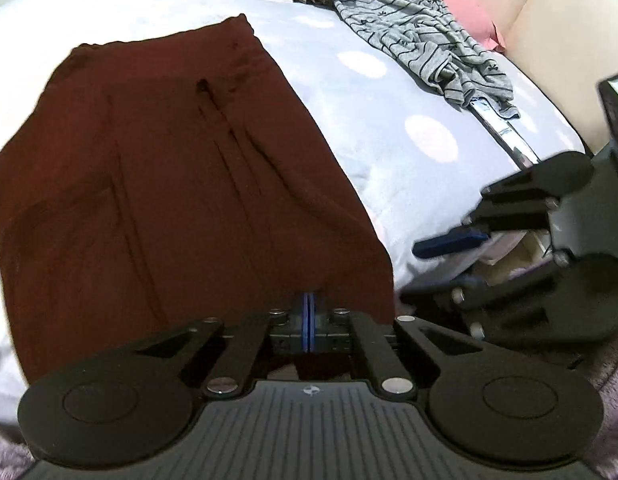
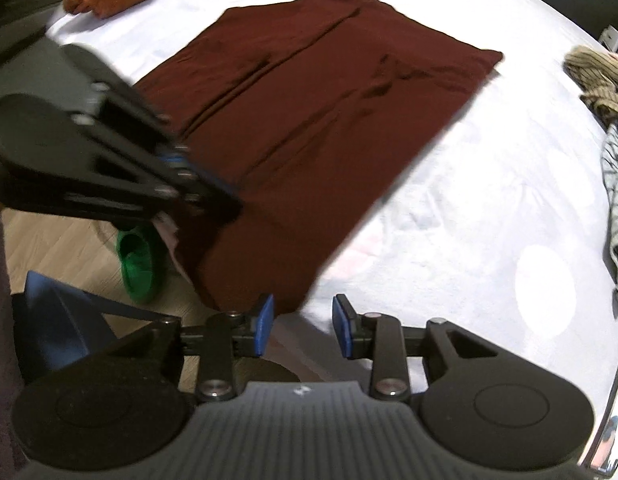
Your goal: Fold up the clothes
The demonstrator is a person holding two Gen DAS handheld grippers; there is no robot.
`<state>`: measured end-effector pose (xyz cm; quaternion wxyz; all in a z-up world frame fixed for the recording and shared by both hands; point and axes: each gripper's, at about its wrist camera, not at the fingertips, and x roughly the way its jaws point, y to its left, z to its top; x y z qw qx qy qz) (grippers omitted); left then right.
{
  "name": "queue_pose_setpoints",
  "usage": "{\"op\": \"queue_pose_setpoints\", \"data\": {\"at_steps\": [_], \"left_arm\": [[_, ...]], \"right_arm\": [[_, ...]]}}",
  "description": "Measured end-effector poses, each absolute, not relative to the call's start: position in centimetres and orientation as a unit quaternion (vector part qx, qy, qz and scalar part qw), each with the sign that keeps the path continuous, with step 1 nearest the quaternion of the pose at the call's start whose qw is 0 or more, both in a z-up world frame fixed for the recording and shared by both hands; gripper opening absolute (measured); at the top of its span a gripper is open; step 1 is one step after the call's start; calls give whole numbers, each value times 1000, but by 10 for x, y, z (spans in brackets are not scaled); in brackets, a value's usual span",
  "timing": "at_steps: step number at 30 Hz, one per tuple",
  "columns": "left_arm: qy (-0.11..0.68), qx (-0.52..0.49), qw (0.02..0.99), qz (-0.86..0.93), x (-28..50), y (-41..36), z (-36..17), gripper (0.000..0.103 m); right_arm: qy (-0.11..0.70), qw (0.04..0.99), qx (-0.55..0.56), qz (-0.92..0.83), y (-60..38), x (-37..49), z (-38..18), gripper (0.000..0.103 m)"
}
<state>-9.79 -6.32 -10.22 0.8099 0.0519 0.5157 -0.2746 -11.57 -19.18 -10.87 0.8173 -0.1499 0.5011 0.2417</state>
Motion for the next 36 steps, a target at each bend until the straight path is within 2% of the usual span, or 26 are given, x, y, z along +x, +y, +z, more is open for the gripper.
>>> {"op": "queue_pose_setpoints", "data": {"at_steps": [7, 13, 17, 22, 26, 28, 29, 30, 32, 36], "left_arm": [[569, 3, 787, -236, -94, -40, -125, 0], [540, -32, 810, -226, -88, -17, -109, 0], [537, -51, 819, -198, -85, 2, -107, 0], [521, -73, 836, -156, -87, 31, -96, 1], [514, -86, 847, -103, -90, 58, -89, 15], [513, -94, 849, -79, -93, 72, -88, 23], [516, -98, 848, -69, -94, 79, -90, 28], [520, -102, 846, -60, -95, 85, -92, 34], [528, -111, 841, -42, -96, 98, -98, 44], [546, -114, 829, -32, -97, 111, -111, 46]], "right_arm": [[485, 827, -148, 244, -192, -117, -101, 36], [451, 833, -130, 292, -182, -116, -91, 34], [447, 825, -141, 314, -167, -118, -101, 22], [467, 810, -166, 313, -154, -110, -119, 23], [474, 810, -158, 308, -149, -106, -105, 24], [465, 819, -150, 300, -148, -104, -91, 38], [461, 824, -147, 294, -146, -103, -86, 48], [458, 828, -144, 289, -143, -102, -81, 51], [460, 830, -139, 283, -136, -97, -72, 51], [463, 820, -141, 306, -112, -102, -71, 51]]}}
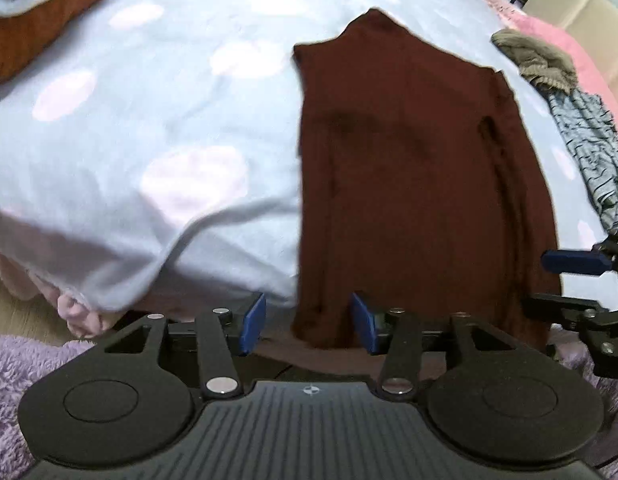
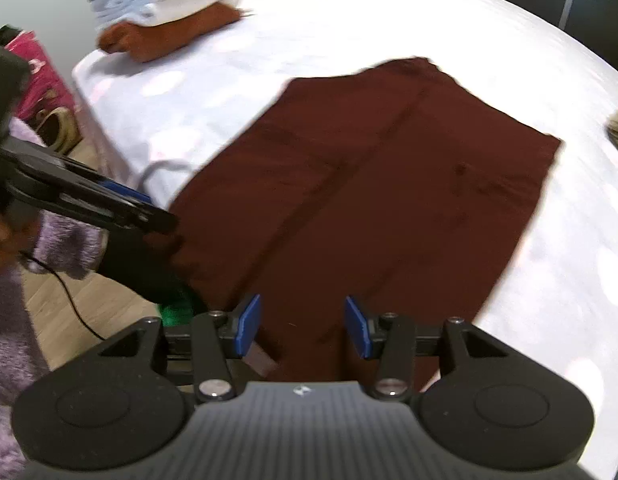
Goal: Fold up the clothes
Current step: 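Grasp the sweater edge with the left tool while the right tool grasps beside it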
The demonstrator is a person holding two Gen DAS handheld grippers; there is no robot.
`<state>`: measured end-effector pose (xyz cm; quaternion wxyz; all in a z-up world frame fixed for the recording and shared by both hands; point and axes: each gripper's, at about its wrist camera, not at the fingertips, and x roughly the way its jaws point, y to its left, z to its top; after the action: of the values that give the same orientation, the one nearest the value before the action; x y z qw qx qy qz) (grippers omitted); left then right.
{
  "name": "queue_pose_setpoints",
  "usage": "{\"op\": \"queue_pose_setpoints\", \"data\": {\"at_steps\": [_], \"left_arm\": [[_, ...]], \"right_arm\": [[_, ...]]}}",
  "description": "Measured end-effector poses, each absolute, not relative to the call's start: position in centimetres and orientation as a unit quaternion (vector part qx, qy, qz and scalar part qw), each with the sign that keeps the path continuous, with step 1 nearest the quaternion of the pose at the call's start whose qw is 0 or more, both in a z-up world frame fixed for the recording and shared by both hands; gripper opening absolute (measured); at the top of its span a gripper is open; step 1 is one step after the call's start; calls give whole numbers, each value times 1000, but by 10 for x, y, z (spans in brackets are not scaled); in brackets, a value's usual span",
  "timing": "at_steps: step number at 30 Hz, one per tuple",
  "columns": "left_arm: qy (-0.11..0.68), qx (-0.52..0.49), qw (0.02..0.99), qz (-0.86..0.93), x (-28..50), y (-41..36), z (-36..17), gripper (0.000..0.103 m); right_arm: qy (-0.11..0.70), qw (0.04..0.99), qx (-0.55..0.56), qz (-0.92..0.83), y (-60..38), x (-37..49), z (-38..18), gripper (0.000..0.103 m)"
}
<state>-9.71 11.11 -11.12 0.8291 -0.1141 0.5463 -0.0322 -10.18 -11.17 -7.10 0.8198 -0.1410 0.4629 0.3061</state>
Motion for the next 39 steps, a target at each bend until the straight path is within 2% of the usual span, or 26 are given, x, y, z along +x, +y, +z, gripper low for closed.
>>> {"op": "queue_pose_setpoints", "data": {"at_steps": [13, 18, 21, 24, 26, 28, 29, 35, 39], "left_arm": [[549, -177, 815, -63, -81, 127, -141, 46], [553, -223, 800, -68, -81, 132, -145, 25], [556, -253, 789, -65, -82, 136, -148, 17], [558, -291, 775, -58, -86, 144, -150, 16], [558, -305, 770, -52, -88, 146, -151, 16], [560, -305, 770, -38, -88, 145, -153, 28], [561, -301, 771, -30, -88, 144, -154, 38], [550, -317, 772, -37, -87, 144, -162, 41], [546, -331, 767, -60, -88, 145, -159, 13]], "right_arm": [[457, 802, -171, 344, -55, -77, -81, 52], [472, 799, -163, 334, -55, -66, -91, 52], [476, 800, -158, 330, -57, -63, -93, 52], [474, 801, -157, 331, -57, -62, -92, 52], [470, 803, -156, 332, -57, -63, -90, 52], [466, 805, -155, 332, -58, -63, -88, 52], [465, 806, -154, 333, -58, -64, -88, 52], [456, 808, -156, 339, -62, -72, -84, 52], [449, 813, -155, 337, -64, -75, -81, 52]]}}
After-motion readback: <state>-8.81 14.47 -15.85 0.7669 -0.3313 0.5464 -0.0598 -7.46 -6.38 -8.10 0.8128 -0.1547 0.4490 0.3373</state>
